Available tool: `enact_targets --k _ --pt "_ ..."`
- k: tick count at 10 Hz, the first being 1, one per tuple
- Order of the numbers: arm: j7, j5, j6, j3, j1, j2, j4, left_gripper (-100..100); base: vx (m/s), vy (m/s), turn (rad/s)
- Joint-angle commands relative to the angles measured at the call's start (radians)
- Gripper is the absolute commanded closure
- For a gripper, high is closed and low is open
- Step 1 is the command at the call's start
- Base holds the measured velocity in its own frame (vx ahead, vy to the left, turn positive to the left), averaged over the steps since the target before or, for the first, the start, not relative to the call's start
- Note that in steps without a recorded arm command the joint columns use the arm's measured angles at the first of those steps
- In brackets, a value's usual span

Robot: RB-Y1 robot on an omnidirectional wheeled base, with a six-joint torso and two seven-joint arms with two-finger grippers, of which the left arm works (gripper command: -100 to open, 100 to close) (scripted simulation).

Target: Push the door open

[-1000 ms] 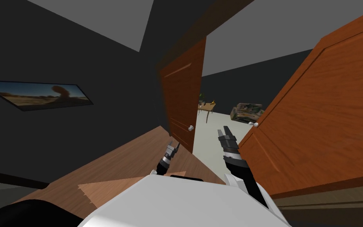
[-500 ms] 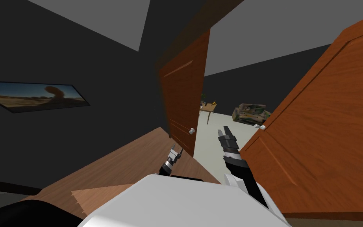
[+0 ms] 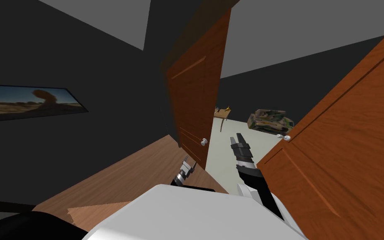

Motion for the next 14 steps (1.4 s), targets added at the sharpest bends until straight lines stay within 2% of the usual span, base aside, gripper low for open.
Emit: enact_targets --k 1,8,10,11,12,14 --pt "-0.021 -0.012 -0.009 -0.004 -0.006 -0.006 0.029 -100 0.082 0.011 0.007" --pt "-0.137 -0.094 -0.048 -0.038 -0.02 -0.049 0.171 -100 0.16 0.002 0.011" --pt "-0.156 -0.107 -0.054 -0.044 -0.023 -0.06 0.195 -100 0.178 -0.02 0.011" --pt "-0.147 -0.102 -0.053 -0.042 -0.019 -0.053 0.184 -100 0.065 0.007 0.002" --pt "-0.148 -0.101 -0.049 -0.04 -0.028 -0.027 0.19 -100 0.081 -0.064 -0.028" --pt "-0.146 -0.098 -0.042 -0.038 -0.037 -0.014 0.195 -100 0.128 -0.112 -0.013"
